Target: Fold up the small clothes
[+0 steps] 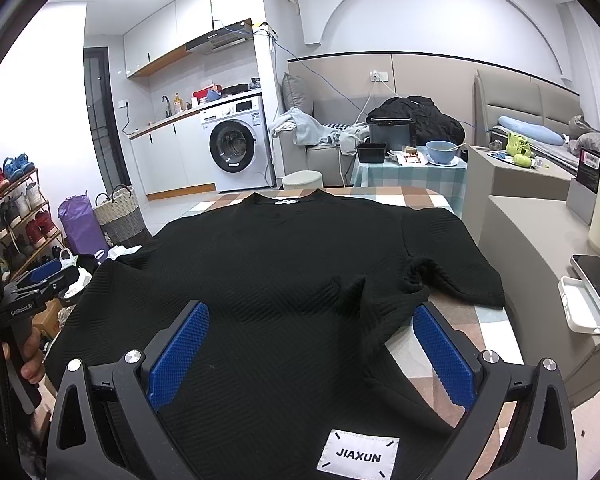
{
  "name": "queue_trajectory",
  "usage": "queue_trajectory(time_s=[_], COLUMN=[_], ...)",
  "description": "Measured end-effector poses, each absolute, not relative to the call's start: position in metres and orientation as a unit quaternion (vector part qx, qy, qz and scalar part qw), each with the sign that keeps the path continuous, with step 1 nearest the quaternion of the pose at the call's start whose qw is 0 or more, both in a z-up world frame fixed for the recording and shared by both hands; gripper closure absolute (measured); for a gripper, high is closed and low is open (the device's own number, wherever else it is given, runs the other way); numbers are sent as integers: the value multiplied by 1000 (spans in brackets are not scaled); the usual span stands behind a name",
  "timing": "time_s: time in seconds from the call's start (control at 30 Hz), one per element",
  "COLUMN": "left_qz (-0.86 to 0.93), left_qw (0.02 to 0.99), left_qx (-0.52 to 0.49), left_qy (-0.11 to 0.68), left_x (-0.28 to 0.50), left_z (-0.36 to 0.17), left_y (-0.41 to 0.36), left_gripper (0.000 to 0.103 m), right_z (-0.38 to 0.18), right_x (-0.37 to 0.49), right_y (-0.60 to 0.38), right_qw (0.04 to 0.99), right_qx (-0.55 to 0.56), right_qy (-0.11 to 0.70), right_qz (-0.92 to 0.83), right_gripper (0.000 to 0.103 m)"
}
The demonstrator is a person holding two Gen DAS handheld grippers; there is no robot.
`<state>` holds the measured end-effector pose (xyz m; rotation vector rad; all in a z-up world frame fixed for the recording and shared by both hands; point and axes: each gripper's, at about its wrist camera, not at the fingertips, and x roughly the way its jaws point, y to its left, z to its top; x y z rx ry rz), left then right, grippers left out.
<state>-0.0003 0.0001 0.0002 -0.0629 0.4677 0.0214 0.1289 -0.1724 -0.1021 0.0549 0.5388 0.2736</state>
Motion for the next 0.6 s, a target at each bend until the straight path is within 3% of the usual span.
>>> queue_trajectory(time_s=[0.6], left_qz=[10], left_qw=[972], left_qx=[-32], left_qy=[233], left_x=[0], left_z=[0], left_y=[0], left_gripper=[1], right_z=[-102], right_x=[129], right_y=[-172], right_qw=[954], right_qx=[25], right_qy=[264], right_qz=[137], right_gripper=[0])
